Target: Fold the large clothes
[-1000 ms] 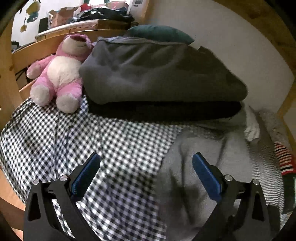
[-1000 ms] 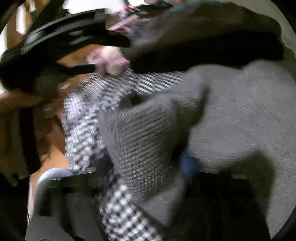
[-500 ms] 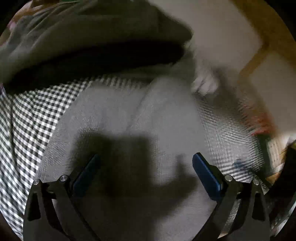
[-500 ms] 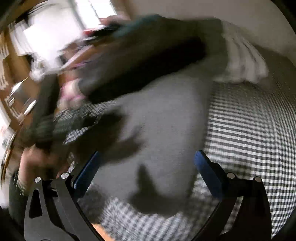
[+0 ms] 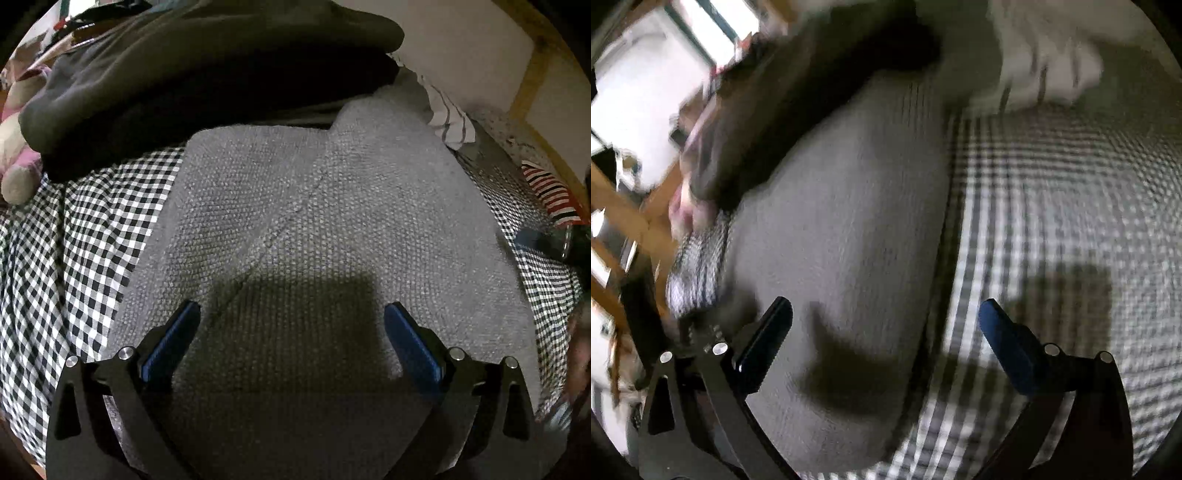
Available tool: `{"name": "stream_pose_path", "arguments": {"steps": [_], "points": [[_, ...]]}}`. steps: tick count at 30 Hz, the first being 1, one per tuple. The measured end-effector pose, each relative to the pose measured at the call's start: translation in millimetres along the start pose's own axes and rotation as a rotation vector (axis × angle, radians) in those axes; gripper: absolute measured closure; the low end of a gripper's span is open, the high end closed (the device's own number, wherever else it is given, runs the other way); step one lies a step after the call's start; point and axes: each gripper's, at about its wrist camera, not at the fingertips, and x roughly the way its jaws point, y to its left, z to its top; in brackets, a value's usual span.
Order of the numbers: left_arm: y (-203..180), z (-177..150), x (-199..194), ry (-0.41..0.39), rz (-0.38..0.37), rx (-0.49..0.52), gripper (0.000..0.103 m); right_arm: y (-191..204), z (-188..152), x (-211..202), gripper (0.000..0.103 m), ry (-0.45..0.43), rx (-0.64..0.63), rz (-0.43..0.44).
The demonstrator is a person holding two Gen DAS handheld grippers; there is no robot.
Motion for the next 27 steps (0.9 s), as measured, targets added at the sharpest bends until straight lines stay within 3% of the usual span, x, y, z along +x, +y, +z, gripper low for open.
{"name": "stream_pose_path", "arguments": {"steps": [4,6,8,11,14,18,21,24,27], "points": [[0,0,2,0.000,0.002,-0.002,0.005,24,51,81,0.003,0.174,-0.112,-0.110],[0,2,4,0.001,-0.005,0.000,0.005,27,54,119,0.003,0.235,-0.139,-0.169],[3,3,6,0.003,-0.016,-0.007,0.005,16,57,147,0.002,0.273,-0.090,-0.166],[4,2,5,0.019,-0.037,-0.020,0.005,13,62,136,0.003,0.284,-0.047,-0.130],[8,8,-5,0.039,-0.057,-0.043,0.005,10,54,95,0.003,0.258,-0.028,-0.070],[18,6,-24,0.029,-0.017,-0.083,0.005,14,-1,33,0.003,0.279,-0.048,0.070],[19,-5,-8,0.082,0.003,-0.041,0.004,10,-48,34,0.003,0.345,-0.051,0.089],[28,-11,-2,0.070,-0.043,-0.074,0.004,-7,-63,44,0.003,0.340,0.042,0.140],[32,-14,-12,0.084,-0.044,-0.104,0.004,-12,-72,19,0.003,0.311,0.092,0.131]]}}
